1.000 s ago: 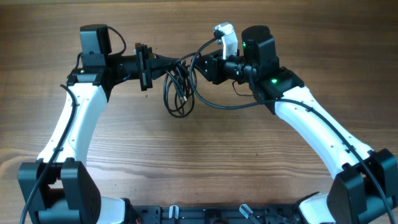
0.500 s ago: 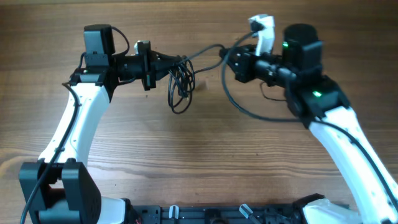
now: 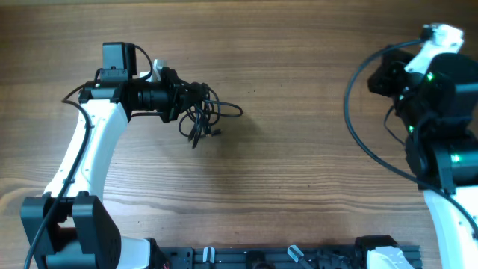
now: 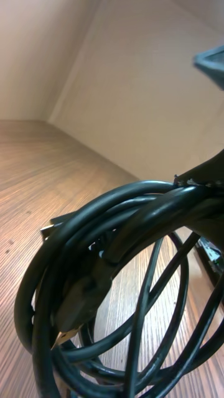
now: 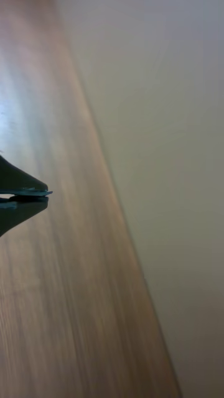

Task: Untangle cables
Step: 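Bring the right gripper back to the bundle held by the left gripper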

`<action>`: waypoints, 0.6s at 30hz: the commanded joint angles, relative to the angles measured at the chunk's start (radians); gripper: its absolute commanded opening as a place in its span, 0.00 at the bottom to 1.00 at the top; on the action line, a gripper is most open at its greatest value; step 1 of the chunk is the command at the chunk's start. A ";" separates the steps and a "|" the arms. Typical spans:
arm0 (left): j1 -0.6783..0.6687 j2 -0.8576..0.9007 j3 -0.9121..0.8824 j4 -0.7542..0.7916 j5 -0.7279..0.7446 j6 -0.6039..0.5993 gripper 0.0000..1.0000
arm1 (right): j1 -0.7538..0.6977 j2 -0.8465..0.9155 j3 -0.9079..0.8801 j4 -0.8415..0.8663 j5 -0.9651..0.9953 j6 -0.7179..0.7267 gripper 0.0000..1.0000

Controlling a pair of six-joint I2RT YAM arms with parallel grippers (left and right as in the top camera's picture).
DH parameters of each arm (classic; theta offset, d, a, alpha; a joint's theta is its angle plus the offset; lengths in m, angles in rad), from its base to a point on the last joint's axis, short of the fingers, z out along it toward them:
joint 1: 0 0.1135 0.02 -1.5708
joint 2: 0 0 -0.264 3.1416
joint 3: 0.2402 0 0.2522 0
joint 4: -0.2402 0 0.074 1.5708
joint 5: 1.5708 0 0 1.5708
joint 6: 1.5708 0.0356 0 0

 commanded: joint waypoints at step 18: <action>-0.003 -0.002 -0.002 0.532 0.495 -0.394 0.04 | 0.054 0.547 0.006 0.077 -1.317 -0.059 0.55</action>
